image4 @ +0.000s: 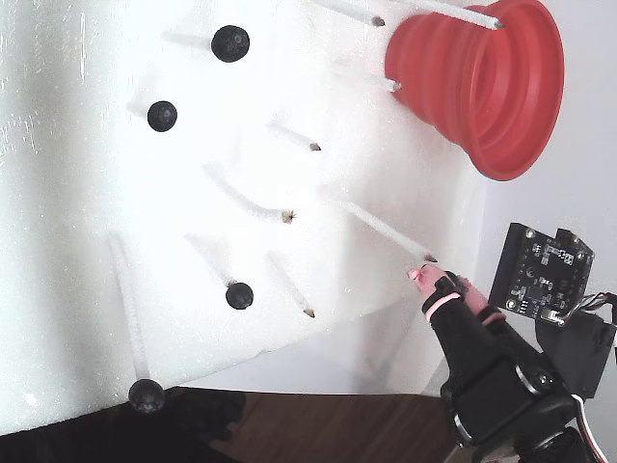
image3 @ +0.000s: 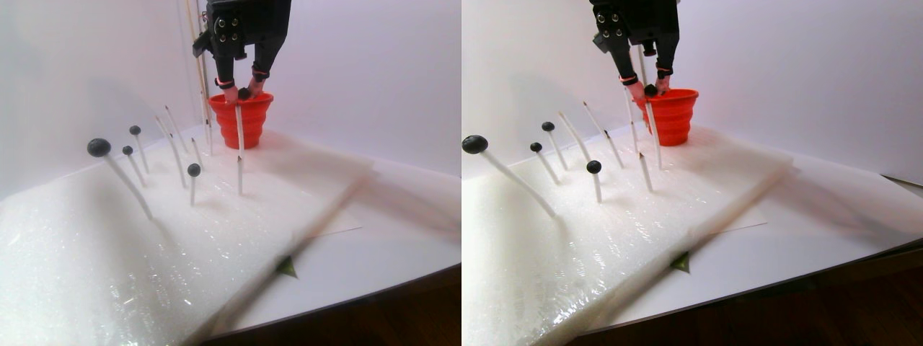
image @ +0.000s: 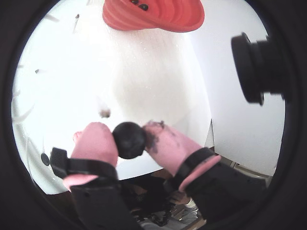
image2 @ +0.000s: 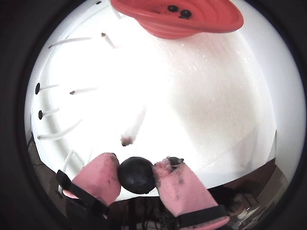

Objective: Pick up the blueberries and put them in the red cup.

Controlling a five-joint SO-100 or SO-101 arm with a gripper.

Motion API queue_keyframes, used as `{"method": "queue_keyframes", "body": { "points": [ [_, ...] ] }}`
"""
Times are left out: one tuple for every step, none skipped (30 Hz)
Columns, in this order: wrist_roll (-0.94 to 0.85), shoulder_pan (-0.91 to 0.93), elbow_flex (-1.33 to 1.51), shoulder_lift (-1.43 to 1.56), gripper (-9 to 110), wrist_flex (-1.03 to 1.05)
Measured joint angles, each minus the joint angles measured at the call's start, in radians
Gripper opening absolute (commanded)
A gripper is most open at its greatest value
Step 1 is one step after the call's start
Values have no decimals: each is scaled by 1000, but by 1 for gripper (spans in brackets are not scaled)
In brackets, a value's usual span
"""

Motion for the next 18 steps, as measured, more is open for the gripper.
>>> {"method": "queue_keyframes", "body": {
  "points": [
    [0, 0, -8, 0, 12, 0],
    [0, 0, -14, 0, 12, 0],
    [0, 0, -23, 0, 12, 0],
    [0, 0, -29, 0, 12, 0],
    [0, 2, -38, 0, 12, 0],
    [0, 2, -46, 0, 12, 0],
    [0, 2, -54, 0, 12, 0],
    [0, 2, -60, -3, 12, 0],
    [2, 2, -67, -9, 12, 0],
    [2, 2, -74, -15, 12, 0],
    [2, 2, -80, -21, 12, 0],
    [2, 2, -86, -25, 12, 0],
    [2, 2, -92, -28, 12, 0],
    [2, 2, -95, -28, 12, 0],
    [2, 2, -98, -32, 12, 0],
    [2, 2, -109, -40, 12, 0],
    [2, 2, -118, -48, 12, 0],
    [2, 2, -130, -57, 12, 0]
  ]
}}
